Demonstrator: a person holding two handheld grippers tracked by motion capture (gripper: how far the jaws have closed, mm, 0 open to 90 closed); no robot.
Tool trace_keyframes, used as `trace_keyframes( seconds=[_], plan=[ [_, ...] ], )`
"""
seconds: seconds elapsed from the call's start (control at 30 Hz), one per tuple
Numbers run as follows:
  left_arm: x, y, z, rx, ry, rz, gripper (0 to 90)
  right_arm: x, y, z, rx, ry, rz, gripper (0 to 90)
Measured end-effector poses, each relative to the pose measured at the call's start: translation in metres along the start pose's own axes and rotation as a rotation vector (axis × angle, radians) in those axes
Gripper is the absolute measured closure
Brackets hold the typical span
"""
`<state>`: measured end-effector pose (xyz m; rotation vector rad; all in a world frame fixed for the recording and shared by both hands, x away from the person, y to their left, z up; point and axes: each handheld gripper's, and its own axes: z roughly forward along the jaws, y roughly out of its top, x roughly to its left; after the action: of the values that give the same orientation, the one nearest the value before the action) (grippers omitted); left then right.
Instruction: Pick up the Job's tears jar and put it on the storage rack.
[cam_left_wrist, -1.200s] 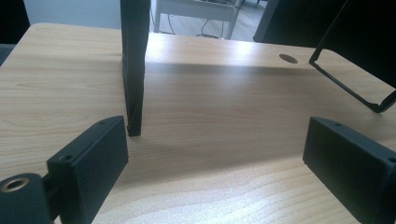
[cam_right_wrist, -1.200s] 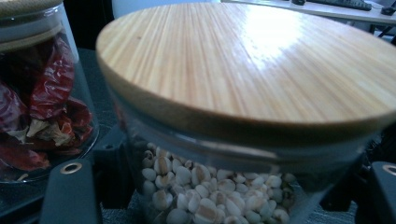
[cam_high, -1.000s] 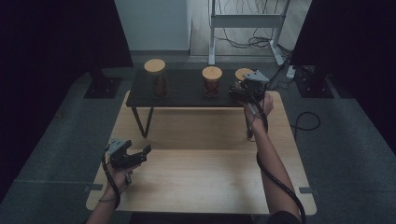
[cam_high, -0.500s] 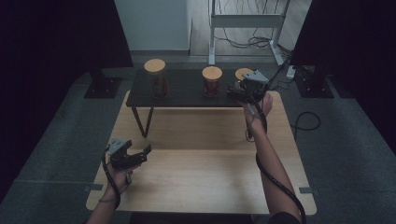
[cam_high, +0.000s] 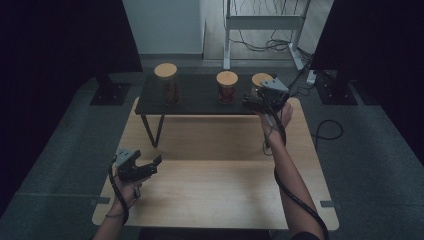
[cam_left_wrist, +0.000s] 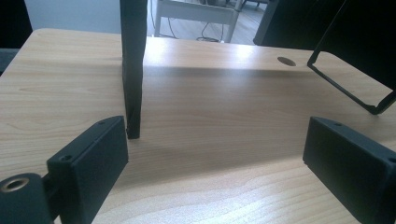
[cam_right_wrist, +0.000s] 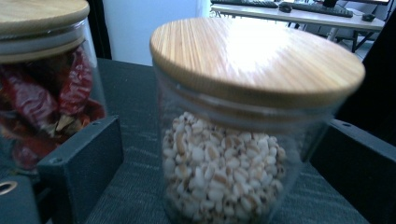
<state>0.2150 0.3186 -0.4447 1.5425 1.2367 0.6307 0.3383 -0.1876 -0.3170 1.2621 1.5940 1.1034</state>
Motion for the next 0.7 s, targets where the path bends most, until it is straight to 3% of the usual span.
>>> trace_keyframes(
  seconds=[0.7],
  plan=[
    [-0.009,-0.001,-0.006,-0.012,-0.01,0.019,6.3,-0.005,-0.017,-0.031,-0.003,0.009,0.025,2.3]
  ],
)
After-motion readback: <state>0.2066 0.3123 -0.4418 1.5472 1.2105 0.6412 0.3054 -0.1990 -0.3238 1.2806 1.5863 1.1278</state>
